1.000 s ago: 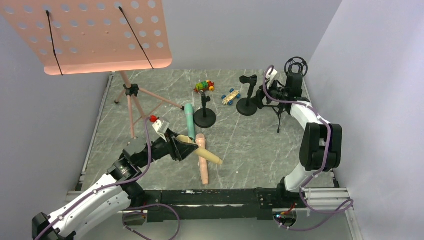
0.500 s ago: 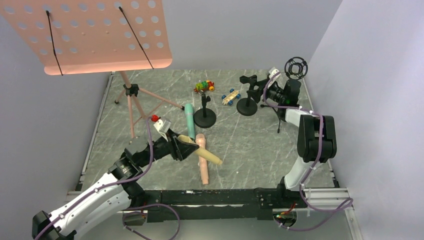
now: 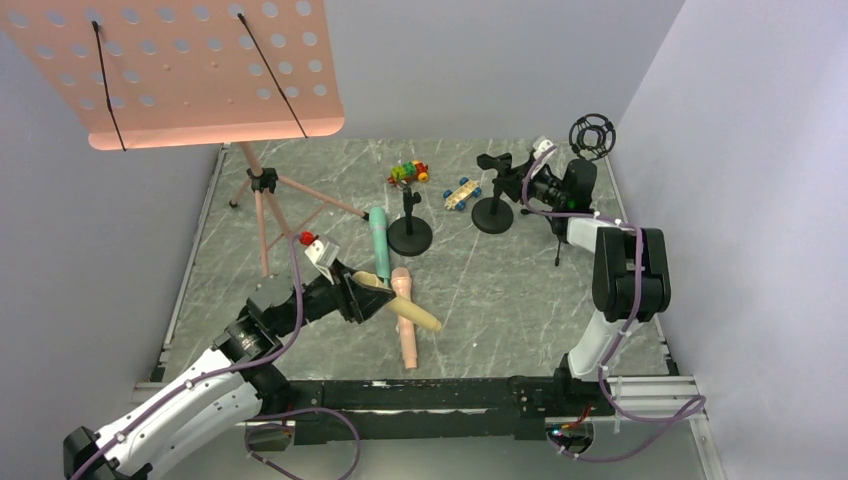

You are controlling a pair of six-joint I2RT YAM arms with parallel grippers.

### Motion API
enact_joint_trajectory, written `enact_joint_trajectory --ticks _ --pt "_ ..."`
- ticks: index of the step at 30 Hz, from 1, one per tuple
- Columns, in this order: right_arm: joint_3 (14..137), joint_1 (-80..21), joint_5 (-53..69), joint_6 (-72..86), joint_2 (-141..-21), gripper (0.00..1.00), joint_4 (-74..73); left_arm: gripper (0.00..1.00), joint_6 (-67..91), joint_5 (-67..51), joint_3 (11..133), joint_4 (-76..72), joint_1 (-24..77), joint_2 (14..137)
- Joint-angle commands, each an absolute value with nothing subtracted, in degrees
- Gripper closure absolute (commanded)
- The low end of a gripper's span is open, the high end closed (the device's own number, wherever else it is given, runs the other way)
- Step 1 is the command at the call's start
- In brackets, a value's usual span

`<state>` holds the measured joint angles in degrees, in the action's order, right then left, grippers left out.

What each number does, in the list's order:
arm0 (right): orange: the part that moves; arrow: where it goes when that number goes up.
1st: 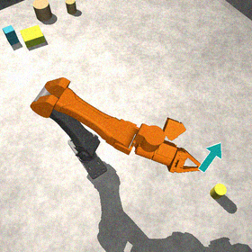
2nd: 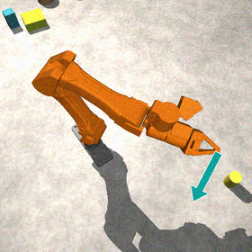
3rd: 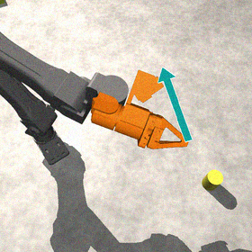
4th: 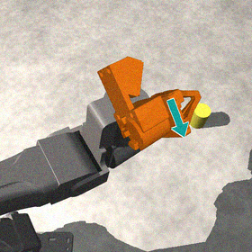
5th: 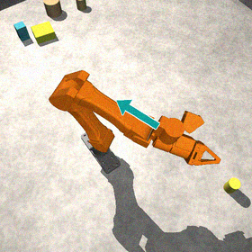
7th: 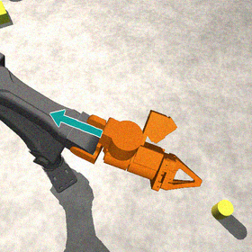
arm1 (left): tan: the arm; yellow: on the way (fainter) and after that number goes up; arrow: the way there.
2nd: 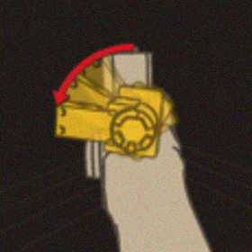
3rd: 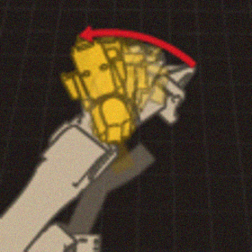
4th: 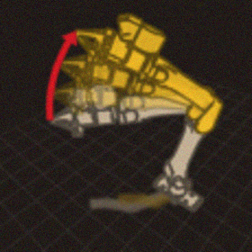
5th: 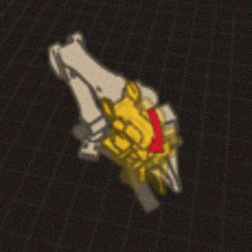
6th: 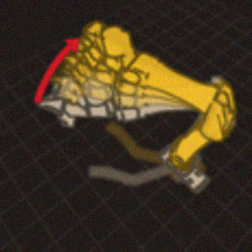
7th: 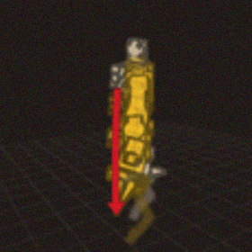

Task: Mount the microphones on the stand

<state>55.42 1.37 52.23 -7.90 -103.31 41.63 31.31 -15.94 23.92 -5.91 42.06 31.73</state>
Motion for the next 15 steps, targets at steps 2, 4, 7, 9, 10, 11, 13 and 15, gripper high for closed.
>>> enact_joint_trajectory --ticks 2,4,7,9,10,11,13,15 --pt "54.11 1.32 56.35 -11.35 -96.65 0.94 40.07 1.0 32.04 -14.88 26.17 -5.71 41.92 29.51" --pt "52.68 1.21 59.75 -12.03 -92.78 0.95 36.75 1.0 31.68 -14.7 26.47 -4.73 41.86 28.91" --pt "49.74 0.3 62.99 -15.23 -85.43 0.96 29.02 1.0 31.24 -14.61 26.5 -3.88 41.88 28.04" --pt "48.41 -1.2 64.15 -18.57 -80.37 0.96 21.7 1.0 31.03 -14.67 26.46 -3.78 41.91 27.95" --pt "47.78 -1.82 64.58 -19.89 -77.26 0.96 18.41 1.0 30.96 -14.74 26.52 -3.79 41.91 28.03" --pt "47.18 -2.18 65.06 -20.86 -75.36 0.96 15.2 1.0 30.94 -14.97 26.58 -3.93 41.86 28.23" --pt "46.02 -3.29 66.57 -23.9 -72.15 0.97 7.89 1.0 30.97 -15.34 26.92 -4.03 41.9 28.54" --pt "44.08 -5.49 66.67 -32.09 -69.14 0.97 -0.33 1.0 30.72 -15.55 27.26 -3.98 41.91 28.64"
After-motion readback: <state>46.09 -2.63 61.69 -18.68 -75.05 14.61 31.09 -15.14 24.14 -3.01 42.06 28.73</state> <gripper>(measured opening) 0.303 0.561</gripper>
